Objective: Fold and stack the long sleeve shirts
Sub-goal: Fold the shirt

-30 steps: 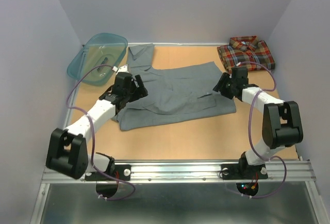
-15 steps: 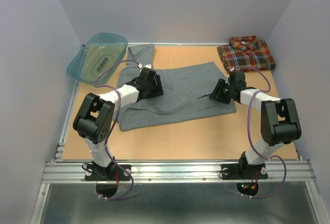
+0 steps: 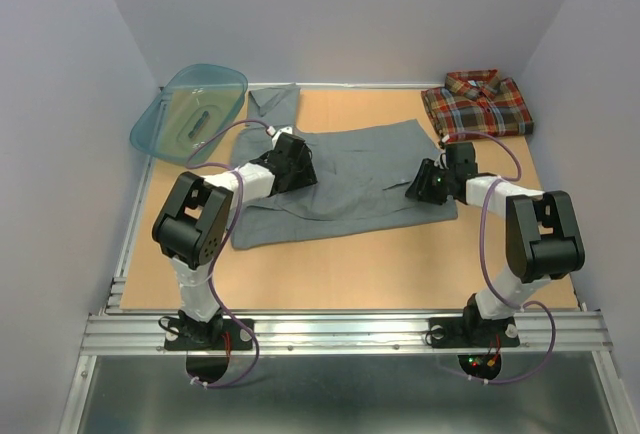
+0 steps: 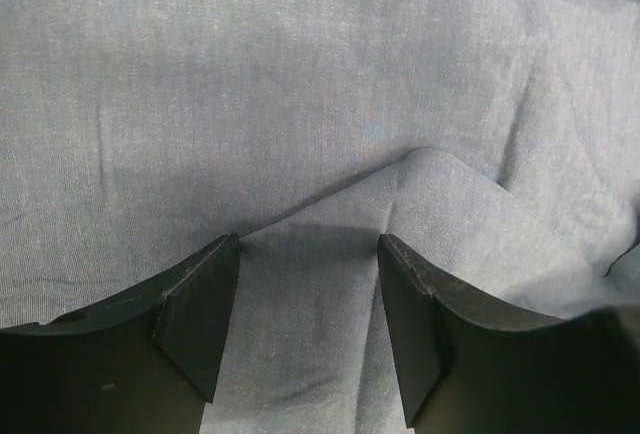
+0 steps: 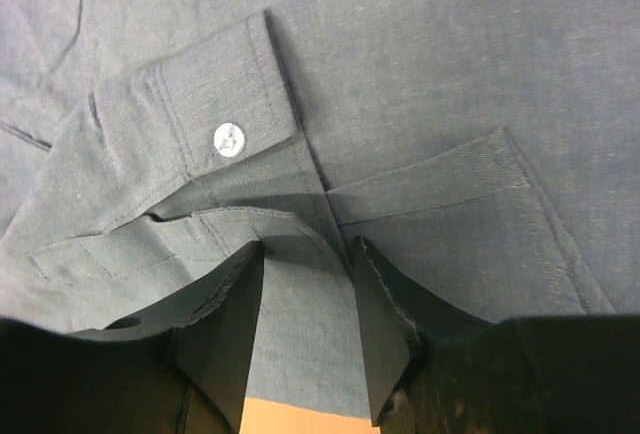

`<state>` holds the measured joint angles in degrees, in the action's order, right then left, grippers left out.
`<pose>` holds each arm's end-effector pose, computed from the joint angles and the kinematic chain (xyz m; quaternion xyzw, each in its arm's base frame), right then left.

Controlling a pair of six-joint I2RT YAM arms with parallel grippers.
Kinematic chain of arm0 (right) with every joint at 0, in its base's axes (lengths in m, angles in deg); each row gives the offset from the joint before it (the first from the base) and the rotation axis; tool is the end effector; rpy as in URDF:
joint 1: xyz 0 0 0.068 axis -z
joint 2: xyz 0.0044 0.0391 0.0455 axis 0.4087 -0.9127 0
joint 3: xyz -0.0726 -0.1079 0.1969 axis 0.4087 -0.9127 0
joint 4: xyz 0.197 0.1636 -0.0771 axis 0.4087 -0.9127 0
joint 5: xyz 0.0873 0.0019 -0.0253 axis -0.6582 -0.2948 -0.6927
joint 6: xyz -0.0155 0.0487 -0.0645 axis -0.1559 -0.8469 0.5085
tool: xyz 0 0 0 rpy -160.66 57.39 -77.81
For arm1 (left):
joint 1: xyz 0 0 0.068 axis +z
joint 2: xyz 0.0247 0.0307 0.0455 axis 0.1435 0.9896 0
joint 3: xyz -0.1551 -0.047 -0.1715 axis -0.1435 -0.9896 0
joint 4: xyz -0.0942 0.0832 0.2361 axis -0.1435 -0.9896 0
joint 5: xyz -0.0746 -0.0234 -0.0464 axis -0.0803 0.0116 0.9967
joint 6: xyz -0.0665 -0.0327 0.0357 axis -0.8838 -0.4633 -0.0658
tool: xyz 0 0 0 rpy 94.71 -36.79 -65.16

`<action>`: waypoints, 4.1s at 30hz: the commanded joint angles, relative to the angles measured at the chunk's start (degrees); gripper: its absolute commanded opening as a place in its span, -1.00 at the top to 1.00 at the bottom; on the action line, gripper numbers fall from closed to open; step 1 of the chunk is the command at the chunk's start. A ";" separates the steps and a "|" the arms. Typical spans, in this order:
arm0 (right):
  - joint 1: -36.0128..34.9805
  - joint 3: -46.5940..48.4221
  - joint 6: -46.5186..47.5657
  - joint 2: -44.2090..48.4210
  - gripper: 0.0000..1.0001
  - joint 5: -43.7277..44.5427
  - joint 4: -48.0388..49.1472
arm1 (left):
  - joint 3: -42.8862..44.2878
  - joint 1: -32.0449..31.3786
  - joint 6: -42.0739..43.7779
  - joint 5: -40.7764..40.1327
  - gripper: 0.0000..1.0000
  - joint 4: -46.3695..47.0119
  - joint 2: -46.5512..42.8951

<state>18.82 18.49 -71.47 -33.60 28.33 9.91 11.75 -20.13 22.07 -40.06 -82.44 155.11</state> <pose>0.3407 0.0524 0.0885 0.0962 0.9298 0.2142 0.2835 0.3683 -0.1929 0.1085 -0.0581 0.9082 -0.1845 0.3713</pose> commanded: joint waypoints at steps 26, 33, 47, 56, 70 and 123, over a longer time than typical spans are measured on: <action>-0.06 -7.82 -1.89 12.14 0.99 16.57 -0.34 | -3.57 1.14 -9.20 -5.44 -0.36 -1.54 0.15; 0.03 -8.61 -2.95 13.46 0.77 16.66 -2.72 | -2.60 1.22 -9.55 -5.18 -0.39 -3.12 -1.25; -3.48 7.11 -6.10 16.98 -0.26 4.72 -4.66 | 2.33 0.96 -3.05 -2.37 -0.71 -10.68 -18.82; -16.57 14.23 -17.35 4.18 -0.26 -3.63 14.41 | -9.88 1.31 -2.78 -5.26 -0.33 -8.58 -20.07; -23.00 11.09 -26.85 -14.04 -0.26 -6.82 38.67 | -19.91 2.80 -7.44 -4.83 -0.11 -7.78 -16.81; -8.50 4.49 4.62 2.82 -0.26 16.58 -20.01 | -17.80 8.34 -2.16 -6.24 -0.69 -15.33 -20.59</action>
<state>10.95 23.87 -66.01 -33.67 42.84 -2.20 -4.01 -12.20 20.91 -47.57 -96.82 134.78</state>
